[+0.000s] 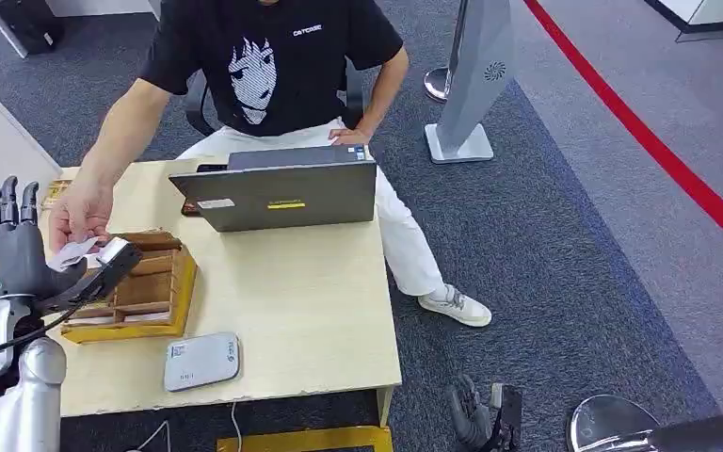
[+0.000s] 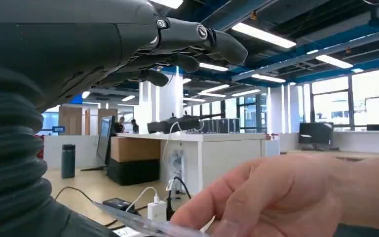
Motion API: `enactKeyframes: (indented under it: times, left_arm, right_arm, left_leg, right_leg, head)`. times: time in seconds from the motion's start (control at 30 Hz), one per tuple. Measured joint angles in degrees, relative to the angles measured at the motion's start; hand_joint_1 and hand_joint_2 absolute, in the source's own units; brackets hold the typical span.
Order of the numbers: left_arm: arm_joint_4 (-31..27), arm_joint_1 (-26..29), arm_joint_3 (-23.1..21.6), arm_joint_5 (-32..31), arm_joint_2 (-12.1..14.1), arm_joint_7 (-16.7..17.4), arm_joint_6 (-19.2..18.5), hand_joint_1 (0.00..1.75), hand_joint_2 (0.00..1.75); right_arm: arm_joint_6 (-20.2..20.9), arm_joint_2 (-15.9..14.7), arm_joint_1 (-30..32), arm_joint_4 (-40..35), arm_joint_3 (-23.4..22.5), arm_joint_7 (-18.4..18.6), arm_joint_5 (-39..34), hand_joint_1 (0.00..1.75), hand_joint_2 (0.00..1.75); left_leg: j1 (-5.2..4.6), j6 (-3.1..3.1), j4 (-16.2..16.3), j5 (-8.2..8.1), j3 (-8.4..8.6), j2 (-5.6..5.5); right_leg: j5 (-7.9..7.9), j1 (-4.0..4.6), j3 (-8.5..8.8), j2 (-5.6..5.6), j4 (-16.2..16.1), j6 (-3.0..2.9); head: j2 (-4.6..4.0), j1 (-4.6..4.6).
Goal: Pass the card to the sensor for recognition and then transmit it.
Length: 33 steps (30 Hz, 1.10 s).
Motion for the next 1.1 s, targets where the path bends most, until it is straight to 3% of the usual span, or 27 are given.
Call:
enactKeyframes:
  times: [0.37, 0.4, 1.1]
  left_arm:
    - [0.5, -0.7, -0.8, 0.0, 0.0, 0.0, 0.2, 0.05, 1.75]
    - [0.5, -0.7, -0.8, 0.0, 0.0, 0.0, 0.2, 1.75, 1.75]
    - [1.8, -0.7, -0.8, 0.7, 0.1, -0.2, 1.9, 1.75, 1.75]
  right_arm:
    - [0.4, 0.1, 0.0, 0.1, 0.0, 0.0, -0.1, 0.00, 1.75]
    - [0.4, 0.1, 0.0, 0.1, 0.0, 0.0, -0.1, 0.00, 1.75]
    - [0.5, 0.1, 0.1, 0.3, -0.1, 0.7, -1.2, 0.00, 1.75]
  left_leg:
    - [0.00, 0.00, 0.0, 0.00, -0.01, 0.01]
    - [0.00, 0.00, 0.0, 0.00, -0.01, 0.01]
    - [0.00, 0.00, 0.0, 0.00, -0.04, 0.00]
  right_leg:
    - [0.00, 0.00, -0.01, 0.02, 0.0, 0.00]
    - [0.00, 0.00, -0.01, 0.02, 0.0, 0.00]
    - [0.00, 0.00, -0.01, 0.02, 0.0, 0.00]
  head:
    - [0.00, -0.02]
    - [0.00, -0.02]
    - [0.00, -0.02]
